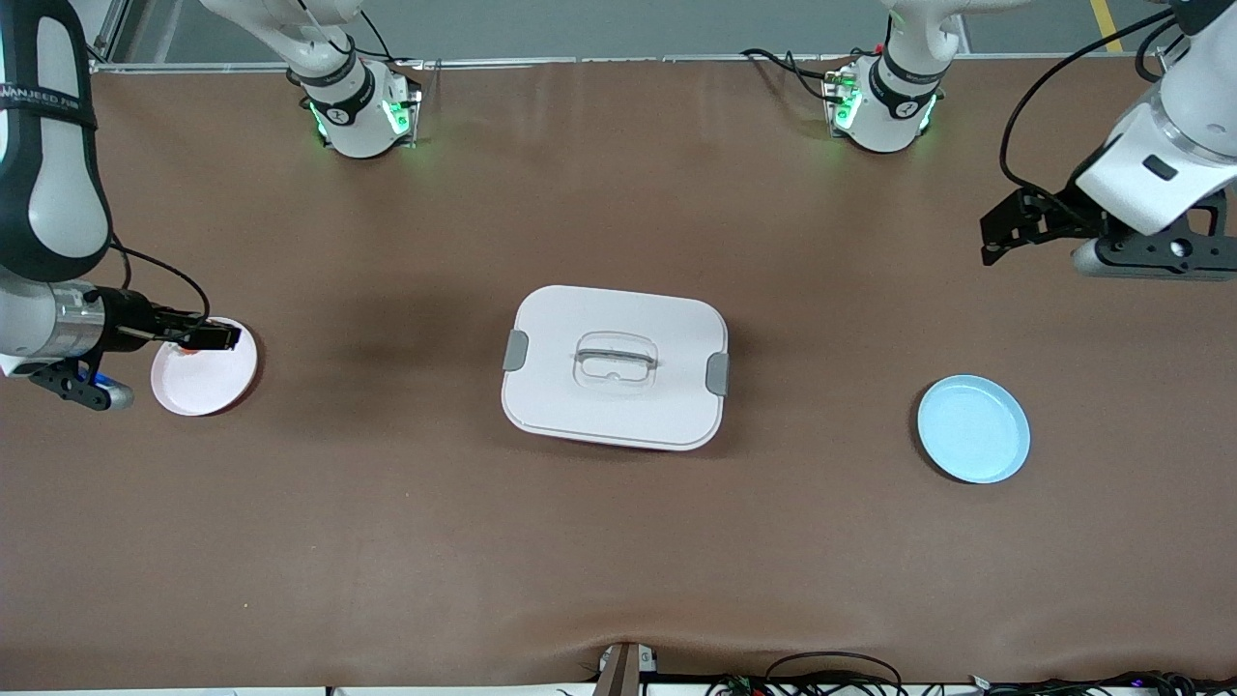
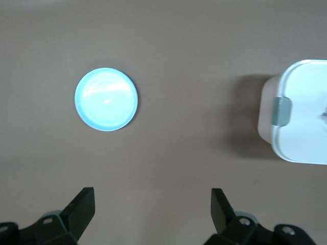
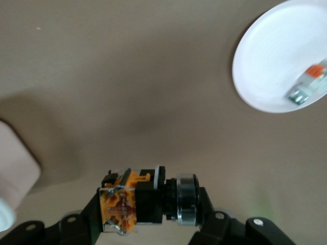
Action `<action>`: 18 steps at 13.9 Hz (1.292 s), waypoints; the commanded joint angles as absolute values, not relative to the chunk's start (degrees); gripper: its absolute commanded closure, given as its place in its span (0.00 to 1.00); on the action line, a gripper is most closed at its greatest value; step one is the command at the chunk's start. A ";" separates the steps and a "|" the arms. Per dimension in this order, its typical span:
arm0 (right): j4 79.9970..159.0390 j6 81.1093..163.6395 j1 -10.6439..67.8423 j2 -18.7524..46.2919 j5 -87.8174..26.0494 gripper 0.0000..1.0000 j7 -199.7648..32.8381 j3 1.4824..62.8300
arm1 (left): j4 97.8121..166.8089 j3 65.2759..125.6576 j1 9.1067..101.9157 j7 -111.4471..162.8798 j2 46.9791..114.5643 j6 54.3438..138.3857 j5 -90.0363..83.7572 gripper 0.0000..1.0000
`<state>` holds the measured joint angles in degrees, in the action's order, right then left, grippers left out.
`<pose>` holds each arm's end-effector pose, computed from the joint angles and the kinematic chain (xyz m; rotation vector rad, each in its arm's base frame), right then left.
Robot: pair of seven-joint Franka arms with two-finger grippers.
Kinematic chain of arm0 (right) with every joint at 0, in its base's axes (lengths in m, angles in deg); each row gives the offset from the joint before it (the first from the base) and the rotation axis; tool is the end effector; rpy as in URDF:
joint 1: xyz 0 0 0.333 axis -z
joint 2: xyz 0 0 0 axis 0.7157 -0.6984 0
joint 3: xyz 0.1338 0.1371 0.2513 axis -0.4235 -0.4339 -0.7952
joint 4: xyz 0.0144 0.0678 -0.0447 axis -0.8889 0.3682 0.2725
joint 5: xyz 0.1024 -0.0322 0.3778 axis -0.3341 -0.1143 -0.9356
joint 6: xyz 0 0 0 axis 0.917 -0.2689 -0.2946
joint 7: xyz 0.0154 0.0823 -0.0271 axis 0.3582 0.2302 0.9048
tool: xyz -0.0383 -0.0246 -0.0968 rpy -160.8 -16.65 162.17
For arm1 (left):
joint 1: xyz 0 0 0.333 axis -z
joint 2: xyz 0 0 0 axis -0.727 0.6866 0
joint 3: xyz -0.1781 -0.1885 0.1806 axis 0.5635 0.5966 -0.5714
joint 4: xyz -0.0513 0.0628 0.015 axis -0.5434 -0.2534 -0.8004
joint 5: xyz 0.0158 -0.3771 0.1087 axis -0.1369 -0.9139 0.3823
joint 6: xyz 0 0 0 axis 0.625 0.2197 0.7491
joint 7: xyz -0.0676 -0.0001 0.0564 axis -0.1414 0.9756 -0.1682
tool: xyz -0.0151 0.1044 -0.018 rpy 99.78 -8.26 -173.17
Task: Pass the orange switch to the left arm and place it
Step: 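Lift the switch with the right gripper while the left gripper approaches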
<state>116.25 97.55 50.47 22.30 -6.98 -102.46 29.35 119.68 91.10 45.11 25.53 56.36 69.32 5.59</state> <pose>0.5955 -0.0512 0.4313 -2.8400 0.5993 0.5271 0.5485 -0.1189 0.6384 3.1227 -0.1556 0.0454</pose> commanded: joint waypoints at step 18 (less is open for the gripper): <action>101.28 100.43 27.08 21.50 -29.02 1.00 -158.87 29.70 | 117.41 100.34 47.41 19.16 66.04 92.91 -30.53 0.00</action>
<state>104.48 99.22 30.17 22.27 -27.86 -152.97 29.06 118.43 100.06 45.67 19.67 64.32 89.65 -28.33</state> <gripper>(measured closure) 0.273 0.000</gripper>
